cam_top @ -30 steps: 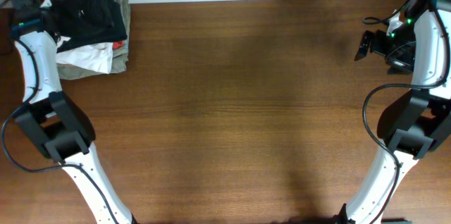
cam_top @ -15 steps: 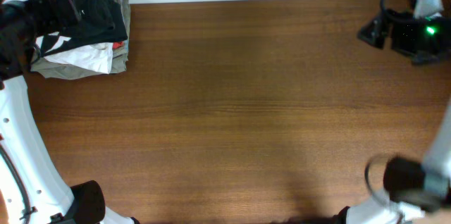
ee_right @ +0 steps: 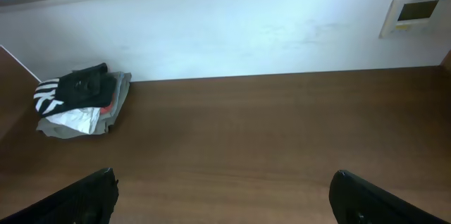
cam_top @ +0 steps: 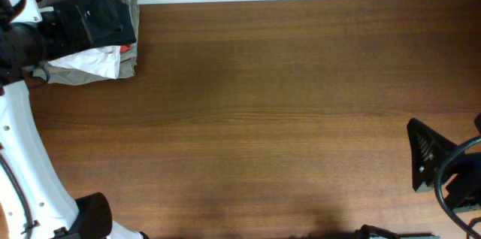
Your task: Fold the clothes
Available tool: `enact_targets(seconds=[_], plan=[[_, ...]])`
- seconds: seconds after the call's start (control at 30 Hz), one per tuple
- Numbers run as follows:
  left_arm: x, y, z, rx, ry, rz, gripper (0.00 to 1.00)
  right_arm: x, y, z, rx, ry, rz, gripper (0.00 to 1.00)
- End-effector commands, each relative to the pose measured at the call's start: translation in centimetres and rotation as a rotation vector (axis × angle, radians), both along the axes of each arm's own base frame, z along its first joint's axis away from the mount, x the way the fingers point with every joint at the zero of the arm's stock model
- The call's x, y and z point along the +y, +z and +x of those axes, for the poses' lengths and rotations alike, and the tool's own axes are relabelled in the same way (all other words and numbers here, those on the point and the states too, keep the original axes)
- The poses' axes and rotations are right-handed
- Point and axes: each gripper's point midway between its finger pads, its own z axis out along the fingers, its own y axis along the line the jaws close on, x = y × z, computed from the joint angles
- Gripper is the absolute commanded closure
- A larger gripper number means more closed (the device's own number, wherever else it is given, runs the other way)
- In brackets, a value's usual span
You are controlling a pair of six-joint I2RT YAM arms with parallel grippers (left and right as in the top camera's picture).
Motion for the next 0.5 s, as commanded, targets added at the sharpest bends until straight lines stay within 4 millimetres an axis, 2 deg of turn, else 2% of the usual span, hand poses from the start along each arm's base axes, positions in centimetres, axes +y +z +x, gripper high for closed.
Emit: enact_targets(seconds=[0.0,0.03,0.13,0.27,0.3,0.4,0.47], plan=[[-0.1,-0.2,0.2,0.006,-0.004,0.0,0.01,0.1,-1.6,0.6,0.064,0.026,0.007,0.01],[-0.1,-0.2,0.2,0.006,-0.004,0.0,0.01,0.5,-3.0,1.0,0.096,0.062,-0.004,0.01],[-0.1,-0.2,0.2,0.006,-0.004,0.0,0.01,1.4,-4.8,2.2,0.015,0.144,-0.055,0.01],[-0.1,-0.2,0.2,0.006,-0.004,0.0,0.01,2.0,-13.2,4.7,-0.119,0.195,-0.097,0.01],[-0.1,-0.2,0.2,0.006,-0.004,0.0,0.01,2.3,-16.7,5.2,-0.169,0.211,-0.104,0.01],[-0.1,-0.2,0.2,0.006,-0.004,0.0,0.01,3.4,-21.4,5.1,-0.306,0.258,-0.118,0.01],[-0.1,-0.2,0.2,0.006,-0.004,0.0,0.01,3.6,-23.5,5.5,-0.425,0.26,-0.132,0.01]])
